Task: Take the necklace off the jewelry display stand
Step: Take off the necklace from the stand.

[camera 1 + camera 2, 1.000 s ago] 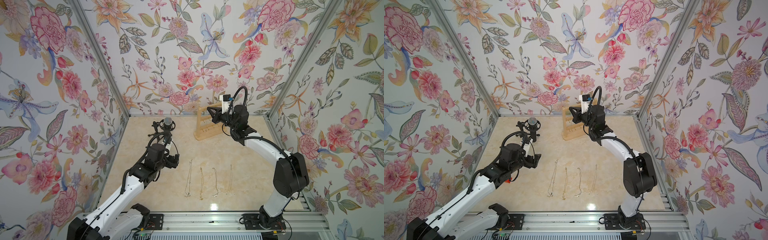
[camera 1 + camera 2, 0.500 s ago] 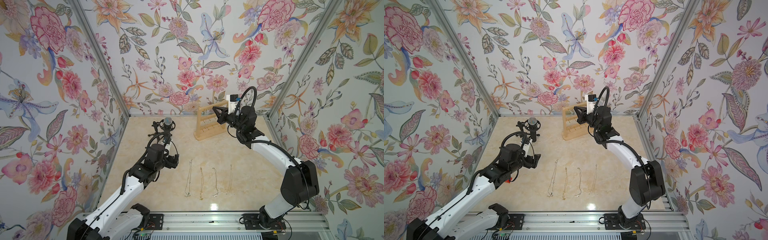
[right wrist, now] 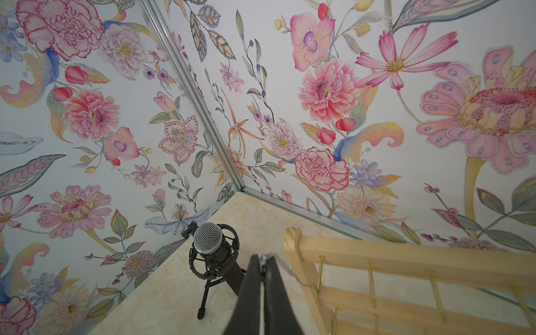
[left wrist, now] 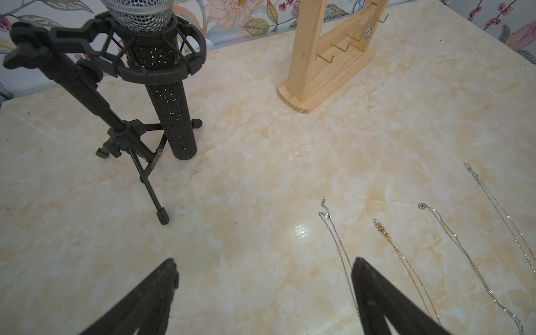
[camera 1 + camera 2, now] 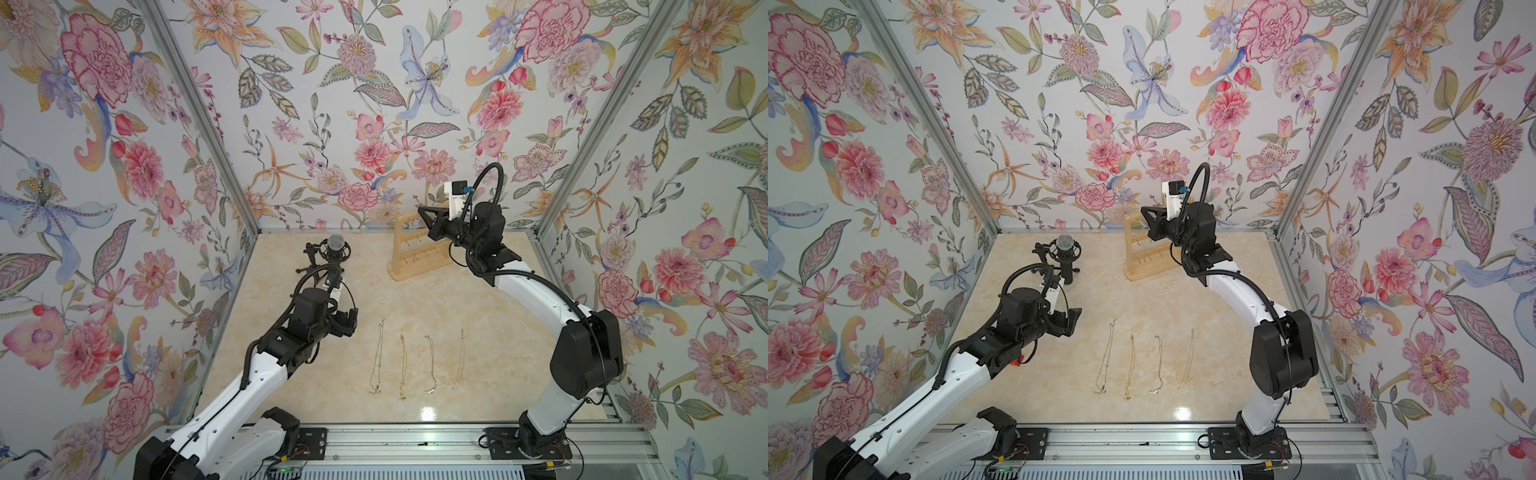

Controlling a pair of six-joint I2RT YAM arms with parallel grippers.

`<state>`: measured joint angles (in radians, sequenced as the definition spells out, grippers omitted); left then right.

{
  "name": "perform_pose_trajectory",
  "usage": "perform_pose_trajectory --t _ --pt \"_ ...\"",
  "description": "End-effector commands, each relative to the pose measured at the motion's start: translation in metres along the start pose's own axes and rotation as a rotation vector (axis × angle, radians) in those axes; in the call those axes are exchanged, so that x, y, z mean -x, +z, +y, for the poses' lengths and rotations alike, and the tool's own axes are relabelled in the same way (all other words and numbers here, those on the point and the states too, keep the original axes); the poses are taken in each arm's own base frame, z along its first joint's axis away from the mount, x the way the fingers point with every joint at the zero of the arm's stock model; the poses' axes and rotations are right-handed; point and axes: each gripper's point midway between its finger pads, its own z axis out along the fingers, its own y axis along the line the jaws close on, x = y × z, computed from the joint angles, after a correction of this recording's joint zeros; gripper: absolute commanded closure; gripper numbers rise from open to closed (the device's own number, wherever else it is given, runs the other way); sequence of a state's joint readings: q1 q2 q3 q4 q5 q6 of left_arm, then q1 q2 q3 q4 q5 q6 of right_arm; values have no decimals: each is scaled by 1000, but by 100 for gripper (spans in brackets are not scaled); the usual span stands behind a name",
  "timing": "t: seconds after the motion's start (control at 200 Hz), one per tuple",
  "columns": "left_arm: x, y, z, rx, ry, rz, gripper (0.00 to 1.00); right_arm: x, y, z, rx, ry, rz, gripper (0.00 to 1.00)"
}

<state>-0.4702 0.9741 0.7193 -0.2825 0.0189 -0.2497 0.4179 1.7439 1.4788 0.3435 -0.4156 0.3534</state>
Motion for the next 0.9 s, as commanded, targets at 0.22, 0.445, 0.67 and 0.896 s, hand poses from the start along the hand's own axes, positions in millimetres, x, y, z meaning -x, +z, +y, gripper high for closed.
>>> perform_pose_trajectory --t 0.22,0.445,0.67,0.896 --pt "1 -1 7 25 3 -15 5 2 24 -8 -4 39 4 100" --pt "1 -1 8 28 4 -16 5 6 21 -11 -16 43 2 100" --pt "5 -5 9 38 7 -36 2 7 6 -4 -15 39 -3 100" --pt "15 -16 9 32 8 -91 1 5 -16 6 -14 38 6 100"
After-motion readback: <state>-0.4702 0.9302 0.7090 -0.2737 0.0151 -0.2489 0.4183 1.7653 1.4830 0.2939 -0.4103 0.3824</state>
